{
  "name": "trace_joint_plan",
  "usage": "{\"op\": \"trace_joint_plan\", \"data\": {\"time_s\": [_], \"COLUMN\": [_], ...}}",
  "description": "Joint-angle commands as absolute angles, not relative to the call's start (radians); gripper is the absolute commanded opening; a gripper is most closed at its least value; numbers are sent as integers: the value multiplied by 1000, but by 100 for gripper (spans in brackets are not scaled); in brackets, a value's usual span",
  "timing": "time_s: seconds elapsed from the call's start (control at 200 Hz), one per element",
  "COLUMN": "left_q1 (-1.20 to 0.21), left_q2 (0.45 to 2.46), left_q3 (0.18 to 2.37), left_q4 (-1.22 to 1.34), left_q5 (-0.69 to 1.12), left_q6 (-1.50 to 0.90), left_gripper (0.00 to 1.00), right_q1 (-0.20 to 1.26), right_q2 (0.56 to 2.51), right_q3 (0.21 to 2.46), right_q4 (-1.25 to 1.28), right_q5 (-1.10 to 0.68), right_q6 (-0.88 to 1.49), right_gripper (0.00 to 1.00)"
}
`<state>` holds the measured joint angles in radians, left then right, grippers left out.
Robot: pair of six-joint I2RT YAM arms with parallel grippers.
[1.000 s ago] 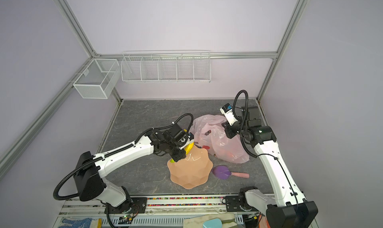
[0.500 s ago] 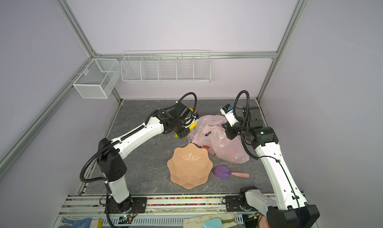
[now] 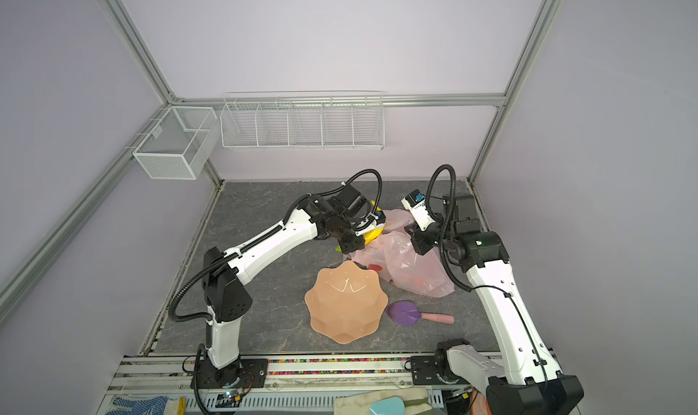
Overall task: Place the fruits into the plastic bag
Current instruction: Place the fruit in the plastic bag.
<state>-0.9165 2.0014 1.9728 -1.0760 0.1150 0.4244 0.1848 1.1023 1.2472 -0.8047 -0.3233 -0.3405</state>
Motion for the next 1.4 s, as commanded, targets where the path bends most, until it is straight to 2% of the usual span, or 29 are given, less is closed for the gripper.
{"op": "trace_joint_plan", "data": {"time_s": [0.0,0.425,0.595,0.985,1.13,1.245,1.395], "left_q1": [-925,-939,-941,-963,-963,-954,-946], "left_q2": [2030,2260,2286,2371,2414,2418,2414], "left_q3": [1983,2193,2252,2363,2413,2385,2367], "left_q4": [-1112,-1199,-1184,-1172,-1116,-997,-905], "left_q5": [181,144,251,456,547,599,538], "left_q6": [438,460,451,426,377,273,180], "left_gripper": [18,17,17,26,33,54,64], "right_q1": [182,183,183,183,182,182,181], "right_q2": [1086,1093,1094,1095,1074,1078,1070], "right_q3": [1264,1284,1285,1280,1244,1230,1214], "right_q4": [-821,-833,-832,-791,-740,-725,-713], "right_q5": [-349,-367,-365,-421,-442,-447,-452], "right_q6": [-368,-372,-370,-346,-326,-311,-300], "right_gripper": [7,7,7,7,7,7,6]}}
